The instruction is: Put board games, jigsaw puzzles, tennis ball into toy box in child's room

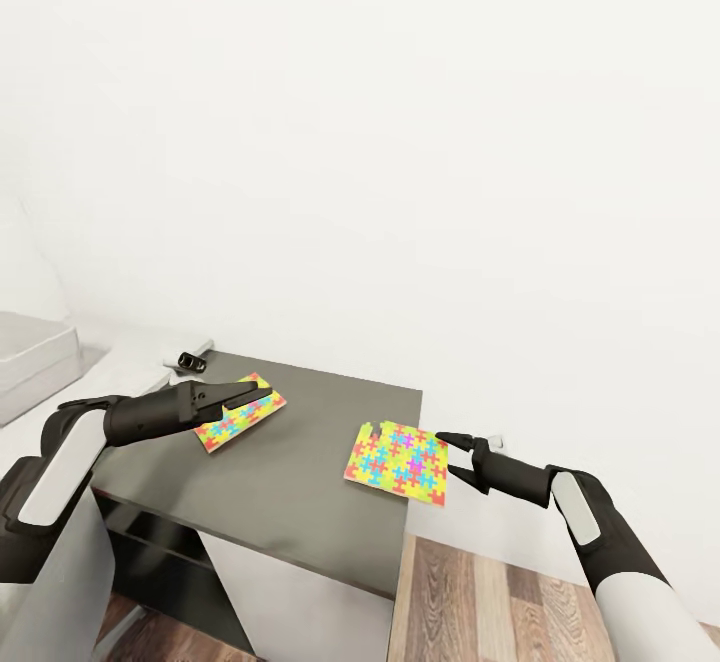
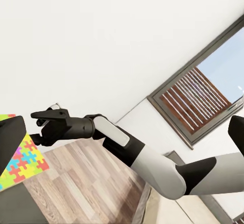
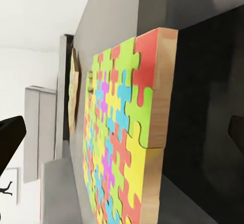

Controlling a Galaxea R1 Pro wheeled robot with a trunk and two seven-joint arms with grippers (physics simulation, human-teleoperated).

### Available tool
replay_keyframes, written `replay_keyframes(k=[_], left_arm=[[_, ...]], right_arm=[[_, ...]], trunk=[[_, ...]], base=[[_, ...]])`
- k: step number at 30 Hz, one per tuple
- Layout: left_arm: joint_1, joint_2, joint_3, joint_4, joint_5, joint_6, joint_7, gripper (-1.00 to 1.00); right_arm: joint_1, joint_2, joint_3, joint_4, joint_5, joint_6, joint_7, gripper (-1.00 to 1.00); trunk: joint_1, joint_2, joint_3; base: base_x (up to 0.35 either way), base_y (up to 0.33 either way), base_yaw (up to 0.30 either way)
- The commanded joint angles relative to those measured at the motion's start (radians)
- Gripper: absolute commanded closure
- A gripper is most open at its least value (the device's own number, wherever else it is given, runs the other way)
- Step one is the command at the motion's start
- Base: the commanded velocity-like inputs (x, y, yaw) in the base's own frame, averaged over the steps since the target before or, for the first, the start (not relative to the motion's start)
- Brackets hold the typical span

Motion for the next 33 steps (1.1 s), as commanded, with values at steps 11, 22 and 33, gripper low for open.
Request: replay_keyframes(k=[11,22,33], left_arm=[[-0.001,0.001,0.000,0.002,0.001,0.003,-0.003,-1.00],[-0.001,0.001,0.000,0.002,0.001,0.003,-0.003,-1.00],[-0.001,0.002,0.000,0.002,0.001,0.003,-0.003,-1.00]], right_arm=[[-0.001,0.000,-0.003,0.002,0.006,0.004,0.006,-1.00],[-0.001,0.000,-0.002,0.002,0.006,0.004,0.006,-1.00],[-0.001,0.000,-0.001,0.002,0.007,0.005,0.005,-1.00]], trunk=[[0.000,0.000,-0.001],[0.000,0.000,-0.001],[0.000,0.000,-0.001]], base=[[0.000,0.000,0.010],[0.000,0.000,0.014],[0.000,0.000,0.050]])
